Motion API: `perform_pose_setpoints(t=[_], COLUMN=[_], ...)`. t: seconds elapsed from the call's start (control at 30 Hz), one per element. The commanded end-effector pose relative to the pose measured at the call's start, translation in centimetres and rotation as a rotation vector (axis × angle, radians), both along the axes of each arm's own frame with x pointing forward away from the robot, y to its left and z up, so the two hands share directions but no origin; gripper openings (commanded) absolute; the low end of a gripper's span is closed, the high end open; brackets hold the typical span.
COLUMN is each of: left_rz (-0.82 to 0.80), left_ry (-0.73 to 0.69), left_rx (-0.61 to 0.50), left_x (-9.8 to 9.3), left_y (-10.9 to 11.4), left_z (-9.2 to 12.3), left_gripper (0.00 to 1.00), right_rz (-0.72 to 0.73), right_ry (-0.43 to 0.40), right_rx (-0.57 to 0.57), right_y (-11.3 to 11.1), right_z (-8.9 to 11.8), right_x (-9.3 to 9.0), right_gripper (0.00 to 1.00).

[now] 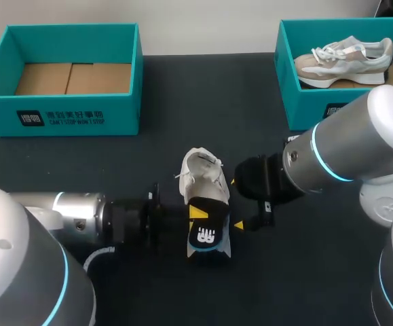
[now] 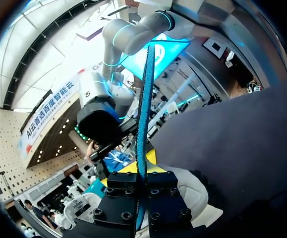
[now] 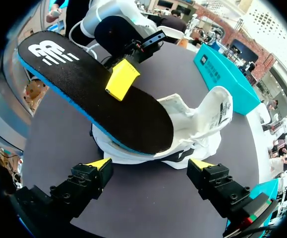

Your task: Take the shoe out of the shoebox, open the shoe tongue, remove and reinsert the insole, then place the shoe into the shoebox

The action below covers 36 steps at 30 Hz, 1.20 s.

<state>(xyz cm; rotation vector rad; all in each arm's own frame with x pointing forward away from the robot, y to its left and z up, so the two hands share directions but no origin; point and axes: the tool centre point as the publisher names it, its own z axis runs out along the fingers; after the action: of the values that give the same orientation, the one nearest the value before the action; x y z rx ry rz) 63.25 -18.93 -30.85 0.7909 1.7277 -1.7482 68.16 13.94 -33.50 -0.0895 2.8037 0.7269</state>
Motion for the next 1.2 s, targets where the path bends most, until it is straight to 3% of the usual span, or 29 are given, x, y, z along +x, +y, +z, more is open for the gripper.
perform_pose_setpoints(t=[0.03, 0.4, 0.57, 0.63, 0.93, 1.03, 1.1, 1.13, 1.17, 1.2], left_rz=[0.003, 0.038, 0.043, 0.041, 0.024, 0.014, 0.008, 0.003, -0.001, -0.001], left_ry=[-0.008, -0.006, 0.003, 0.0, -0.038, -0.047, -0.051, -0.047, -0.04, -0.039], left_rx=[0.021, 0.044, 0.049, 0.043, 0.007, -0.001, 0.004, 0.007, 0.008, 0.008], left_x=[1.0, 3.3, 3.3, 3.1, 1.8, 1.2, 0.9, 0.9, 0.9, 0.9], left_y=[-0.3, 0.2, 0.3, 0.4, 0.6, 0.5, 0.3, 0.1, 0.0, -0.2], left_z=[-1.0, -2.7, -2.5, -2.1, 0.1, 0.5, 0.3, 0.1, -0.1, -0.4], left_gripper=[0.0, 0.0, 0.02, 0.39, 0.36, 0.29, 0.19, 0.06, 0.0, 0.0], right_rz=[0.0, 0.0, 0.0, 0.0, 0.0, 0.0, 0.0, 0.0, 0.0, 0.0], right_ry=[-0.001, -0.001, -0.001, -0.001, -0.001, -0.001, -0.001, -0.001, -0.001, -0.001], right_rx=[0.002, 0.002, 0.002, 0.002, 0.002, 0.002, 0.002, 0.002, 0.002, 0.002], right_y=[-0.1, -0.1, -0.1, -0.1, -0.1, -0.1, -0.1, -0.1, -0.1, -0.1], right_z=[-0.1, -0.1, -0.1, -0.1, -0.1, -0.1, -0.1, -0.1, -0.1, -0.1], right_x=[-0.1, -0.1, -0.1, -0.1, -0.1, -0.1, -0.1, -0.1, -0.1, -0.1], right_gripper=[1.0, 1.0, 1.0, 1.0, 1.0, 1.0, 1.0, 1.0, 1.0, 1.0])
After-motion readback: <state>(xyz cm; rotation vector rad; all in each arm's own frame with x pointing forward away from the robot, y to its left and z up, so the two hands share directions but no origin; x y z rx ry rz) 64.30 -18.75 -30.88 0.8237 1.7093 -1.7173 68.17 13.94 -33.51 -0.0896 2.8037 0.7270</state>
